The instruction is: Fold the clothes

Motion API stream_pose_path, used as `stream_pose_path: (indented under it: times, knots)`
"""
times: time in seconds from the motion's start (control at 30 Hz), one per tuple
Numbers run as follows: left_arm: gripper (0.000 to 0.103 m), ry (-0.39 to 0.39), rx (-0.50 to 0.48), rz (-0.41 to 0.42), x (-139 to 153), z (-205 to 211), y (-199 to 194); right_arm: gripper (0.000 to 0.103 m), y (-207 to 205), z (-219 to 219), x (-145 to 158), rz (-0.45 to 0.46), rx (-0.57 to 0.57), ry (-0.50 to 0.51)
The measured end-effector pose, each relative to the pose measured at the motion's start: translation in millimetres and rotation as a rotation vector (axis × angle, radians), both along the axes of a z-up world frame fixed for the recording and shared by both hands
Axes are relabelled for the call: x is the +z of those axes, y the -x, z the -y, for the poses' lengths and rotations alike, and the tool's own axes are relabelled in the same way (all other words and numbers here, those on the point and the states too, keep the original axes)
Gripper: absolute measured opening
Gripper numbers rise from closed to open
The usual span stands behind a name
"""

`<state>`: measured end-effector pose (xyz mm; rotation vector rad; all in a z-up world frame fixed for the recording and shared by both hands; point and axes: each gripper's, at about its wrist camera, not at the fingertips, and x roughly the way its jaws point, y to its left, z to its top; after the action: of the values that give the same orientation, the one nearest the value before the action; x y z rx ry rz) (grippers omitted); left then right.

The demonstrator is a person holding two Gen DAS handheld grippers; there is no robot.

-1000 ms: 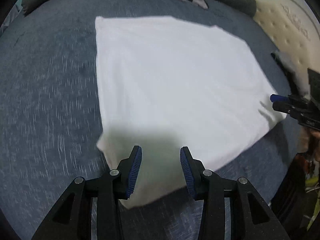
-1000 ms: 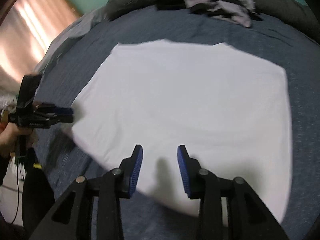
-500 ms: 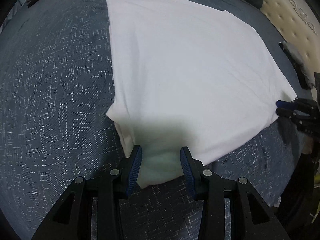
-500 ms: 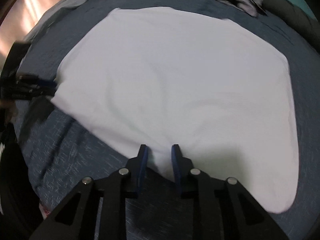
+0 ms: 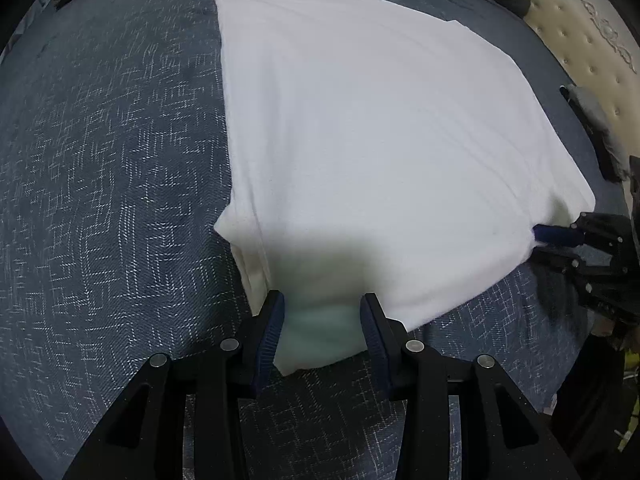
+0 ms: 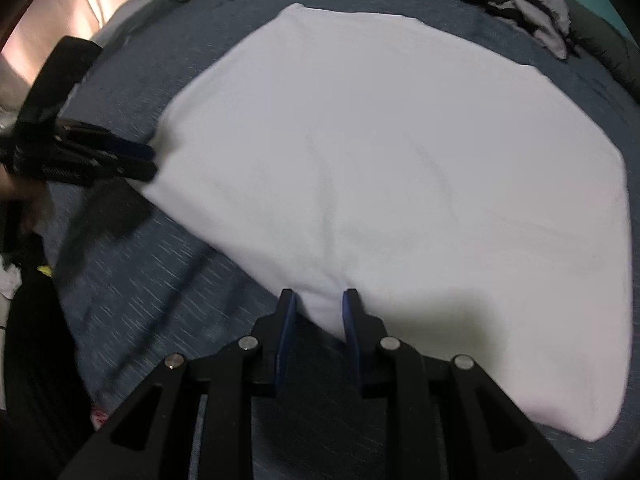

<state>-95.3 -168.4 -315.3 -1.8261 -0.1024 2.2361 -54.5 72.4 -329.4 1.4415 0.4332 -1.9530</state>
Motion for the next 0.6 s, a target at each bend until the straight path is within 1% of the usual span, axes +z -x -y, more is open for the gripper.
stream_pose_path:
  times: [0.13, 0.2, 0.3, 0.43, 0.57, 0.6]
  knots:
    - [0.043, 0.000, -0.005, 0.000, -0.5, 0.6, -0.6, 0.021, 7.1, -42.4, 1.4, -0.009, -0.065, -0.028]
    - [0.043, -0.003, -0.002, 0.001, -0.4, 1.3, -0.9, 0.017, 10.6, -64.2, 4.0, -0.015, -0.078, -0.037]
    - [0.043, -0.005, -0.001, 0.002, -0.1, 2.4, -1.4, 0.017, 15.9, -95.0, 7.4, -0.035, -0.114, -0.069]
    - [0.043, -0.009, 0.007, 0.004, 1.0, 4.3, -2.2, 0.017, 26.0, -144.9, 5.8, -0.009, -0.212, -0.076]
    - [0.043, -0.023, 0.013, 0.003, 4.9, 7.0, -3.6, 0.020, 35.3, -203.0, 9.0, 0.056, -0.371, 0.043]
    - [0.043, -0.035, 0.020, 0.001, 7.3, 9.6, -4.1, 0.023, 37.4, -216.3, 9.3, 0.073, -0.409, 0.071]
